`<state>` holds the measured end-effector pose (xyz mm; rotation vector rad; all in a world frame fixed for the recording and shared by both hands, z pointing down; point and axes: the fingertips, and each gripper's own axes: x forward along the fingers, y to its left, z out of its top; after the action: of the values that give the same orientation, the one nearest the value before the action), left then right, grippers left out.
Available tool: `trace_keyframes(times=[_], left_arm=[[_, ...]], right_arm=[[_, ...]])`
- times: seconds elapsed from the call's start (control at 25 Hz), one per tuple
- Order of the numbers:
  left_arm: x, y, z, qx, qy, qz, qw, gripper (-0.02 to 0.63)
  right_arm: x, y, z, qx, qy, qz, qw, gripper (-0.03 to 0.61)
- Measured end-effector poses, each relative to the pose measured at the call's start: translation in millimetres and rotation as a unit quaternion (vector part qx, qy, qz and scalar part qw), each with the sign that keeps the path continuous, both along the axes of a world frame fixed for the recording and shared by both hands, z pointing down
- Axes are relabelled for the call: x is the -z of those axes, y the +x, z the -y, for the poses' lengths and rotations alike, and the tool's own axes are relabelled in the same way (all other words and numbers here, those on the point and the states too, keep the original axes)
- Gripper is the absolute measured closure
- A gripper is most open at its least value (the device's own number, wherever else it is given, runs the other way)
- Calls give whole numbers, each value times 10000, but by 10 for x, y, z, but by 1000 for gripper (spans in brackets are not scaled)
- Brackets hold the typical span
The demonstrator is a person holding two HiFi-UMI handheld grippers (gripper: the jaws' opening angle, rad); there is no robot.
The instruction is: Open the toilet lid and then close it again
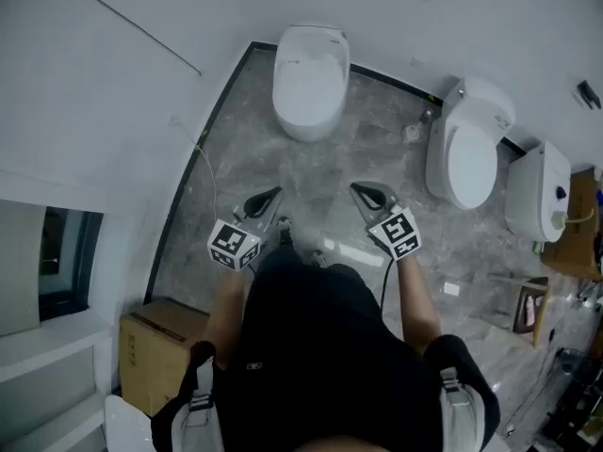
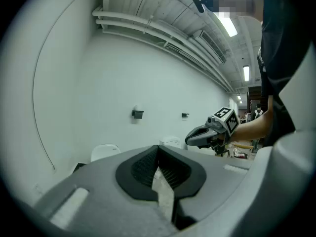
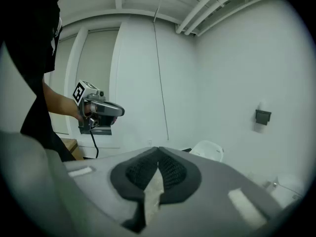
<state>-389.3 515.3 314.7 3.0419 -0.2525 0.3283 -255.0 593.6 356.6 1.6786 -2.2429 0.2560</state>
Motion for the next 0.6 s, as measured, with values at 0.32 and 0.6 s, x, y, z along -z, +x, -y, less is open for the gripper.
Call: trace_keyframes(times=[0.32, 0.6], left_arm=[[-58, -71, 127, 20, -137, -63, 9999, 603], [-170, -179, 388, 66, -343, -62, 9994, 603]], right_arm=[[-73, -93, 70, -3, -130, -18, 9999, 575], [-211, -145, 264, -28, -406, 141, 9991, 575]])
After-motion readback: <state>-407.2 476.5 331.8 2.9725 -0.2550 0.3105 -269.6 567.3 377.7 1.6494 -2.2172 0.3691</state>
